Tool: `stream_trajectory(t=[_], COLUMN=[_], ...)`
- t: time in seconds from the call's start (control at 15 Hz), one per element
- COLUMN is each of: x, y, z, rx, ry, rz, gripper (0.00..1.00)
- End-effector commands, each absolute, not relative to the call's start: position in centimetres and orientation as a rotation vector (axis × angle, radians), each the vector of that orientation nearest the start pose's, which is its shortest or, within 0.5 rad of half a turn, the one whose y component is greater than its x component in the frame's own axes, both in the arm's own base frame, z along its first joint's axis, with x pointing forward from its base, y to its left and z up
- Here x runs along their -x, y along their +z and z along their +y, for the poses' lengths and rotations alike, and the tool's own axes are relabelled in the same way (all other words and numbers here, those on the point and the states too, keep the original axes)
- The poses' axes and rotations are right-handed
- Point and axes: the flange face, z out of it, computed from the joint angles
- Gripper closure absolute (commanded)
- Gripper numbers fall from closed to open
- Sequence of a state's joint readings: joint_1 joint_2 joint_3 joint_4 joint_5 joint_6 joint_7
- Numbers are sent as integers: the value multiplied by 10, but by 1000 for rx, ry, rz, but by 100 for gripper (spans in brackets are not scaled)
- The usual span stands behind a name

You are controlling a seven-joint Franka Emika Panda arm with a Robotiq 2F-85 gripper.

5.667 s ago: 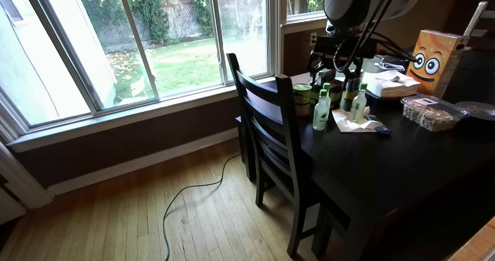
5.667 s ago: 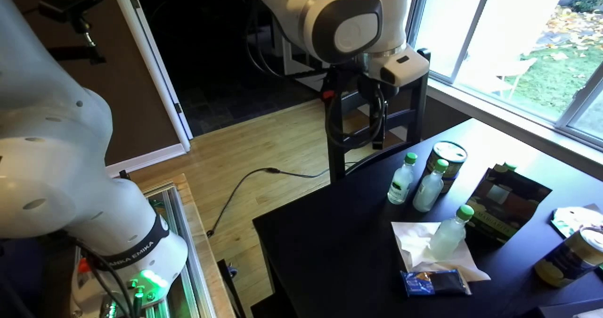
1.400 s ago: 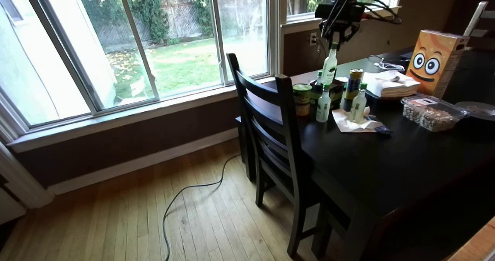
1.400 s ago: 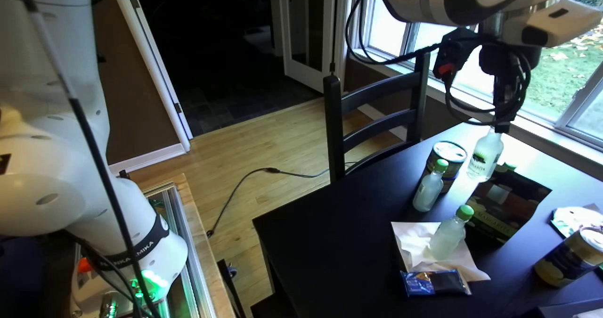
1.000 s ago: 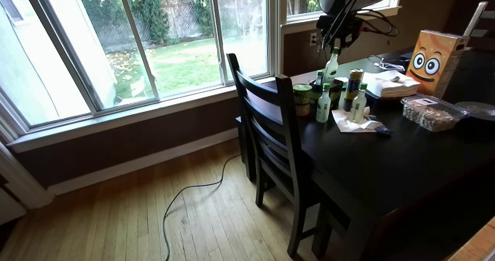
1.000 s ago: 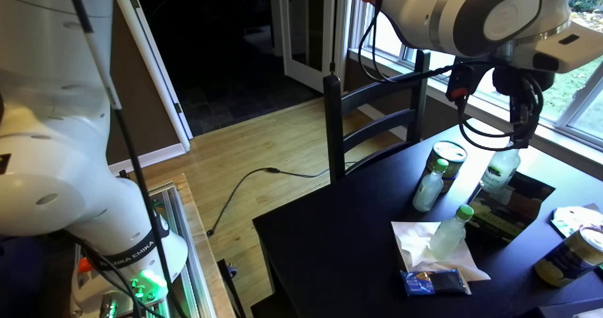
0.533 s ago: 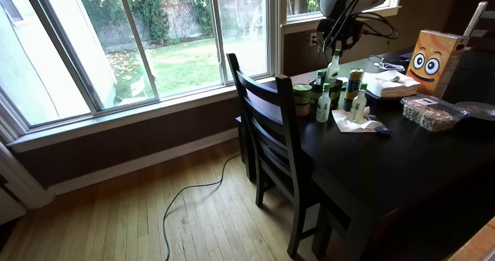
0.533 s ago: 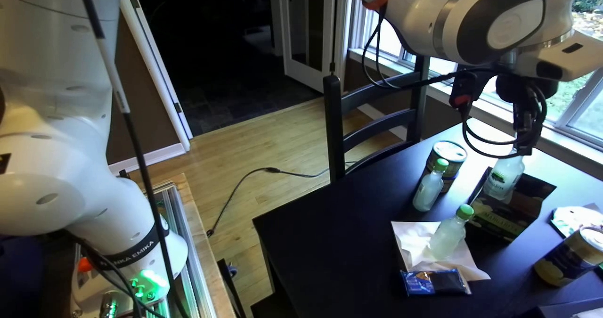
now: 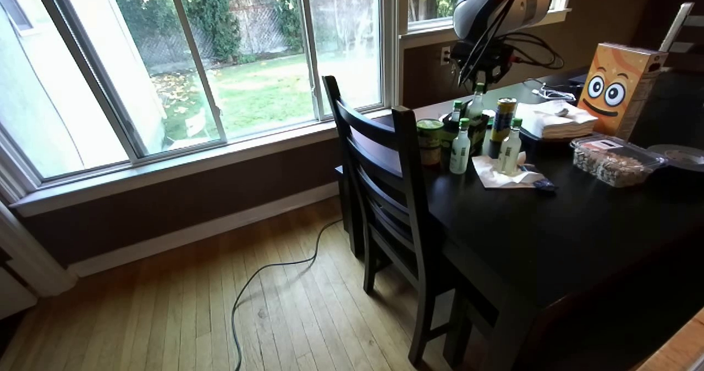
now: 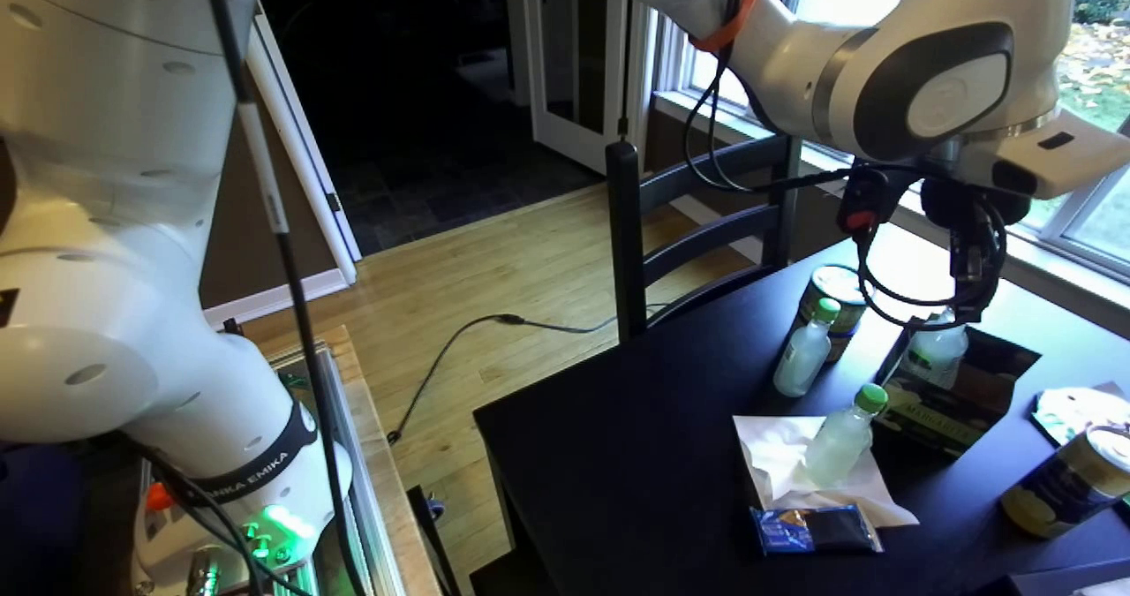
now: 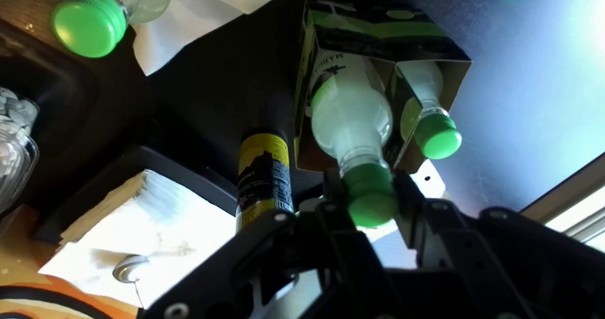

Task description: Put the bottles inside the crate

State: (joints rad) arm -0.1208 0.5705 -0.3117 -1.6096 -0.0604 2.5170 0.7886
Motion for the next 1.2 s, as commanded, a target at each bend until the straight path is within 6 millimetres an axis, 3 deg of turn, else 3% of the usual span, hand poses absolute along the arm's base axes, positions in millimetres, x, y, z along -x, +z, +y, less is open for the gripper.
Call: stream_trajectory(t=[0.0,0.27,0.33,0.53,0.8,1.13], x=[-683,-688,-690,-690,-679,-640], y=[331,318,318,333,380,417], z=[-281,-288,-288,-285,-264,-203], rx=[2674,2643,2632,2622,2670,2800], ry=[-629,-601,-598,-599,-584,-384], rz=[1724,1751,1763,1756,1646,1287], gripper=[93,93,45,32,4,0])
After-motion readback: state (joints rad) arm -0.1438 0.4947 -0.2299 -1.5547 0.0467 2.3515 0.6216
